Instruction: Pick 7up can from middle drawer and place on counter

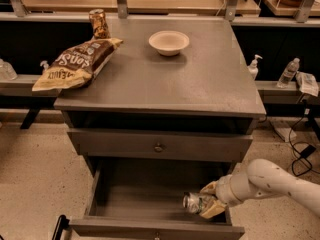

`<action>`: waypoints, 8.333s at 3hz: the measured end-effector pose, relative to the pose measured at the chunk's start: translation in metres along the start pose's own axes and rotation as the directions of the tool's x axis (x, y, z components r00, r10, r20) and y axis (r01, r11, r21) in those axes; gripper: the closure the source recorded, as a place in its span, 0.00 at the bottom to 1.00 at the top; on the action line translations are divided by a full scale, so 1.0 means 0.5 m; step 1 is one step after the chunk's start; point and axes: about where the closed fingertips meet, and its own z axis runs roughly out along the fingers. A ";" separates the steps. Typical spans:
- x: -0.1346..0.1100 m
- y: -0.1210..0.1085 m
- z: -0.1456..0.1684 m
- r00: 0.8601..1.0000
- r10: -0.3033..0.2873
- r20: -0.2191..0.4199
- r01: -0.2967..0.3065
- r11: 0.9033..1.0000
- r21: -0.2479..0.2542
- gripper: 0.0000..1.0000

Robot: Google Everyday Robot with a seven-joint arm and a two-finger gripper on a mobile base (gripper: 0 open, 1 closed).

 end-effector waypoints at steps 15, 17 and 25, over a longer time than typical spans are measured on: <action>-0.604 -0.249 -0.612 0.803 -0.596 -0.018 0.590 0.791 0.163 1.00; -0.635 -0.361 -0.580 0.824 -0.559 -0.092 0.566 0.814 0.131 1.00; -0.644 -0.373 -0.662 0.813 -0.572 0.106 0.556 0.818 0.148 0.00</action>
Offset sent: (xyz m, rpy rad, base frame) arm 0.0164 -0.0868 0.1369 0.0363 -0.1971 -0.1928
